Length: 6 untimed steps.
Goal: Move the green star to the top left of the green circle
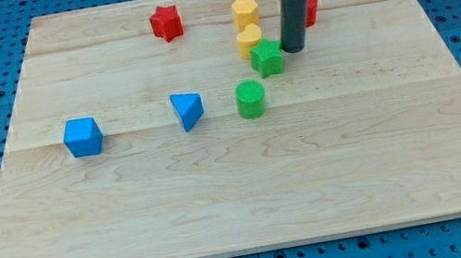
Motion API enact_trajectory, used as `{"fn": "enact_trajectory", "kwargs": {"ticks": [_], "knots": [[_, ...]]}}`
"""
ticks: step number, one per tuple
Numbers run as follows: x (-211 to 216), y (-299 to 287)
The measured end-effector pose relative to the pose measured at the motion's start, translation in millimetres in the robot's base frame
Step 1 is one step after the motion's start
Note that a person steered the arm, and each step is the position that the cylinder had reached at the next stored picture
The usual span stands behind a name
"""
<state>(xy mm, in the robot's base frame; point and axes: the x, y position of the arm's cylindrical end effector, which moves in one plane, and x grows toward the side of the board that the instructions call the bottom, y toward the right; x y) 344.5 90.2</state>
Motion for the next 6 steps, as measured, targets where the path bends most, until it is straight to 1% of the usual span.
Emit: {"fn": "enact_trajectory", "kwargs": {"ticks": [1, 2, 3, 4, 5, 6], "knots": [[26, -2], [42, -4], [53, 12], [61, -15], [50, -4], [30, -3]]}}
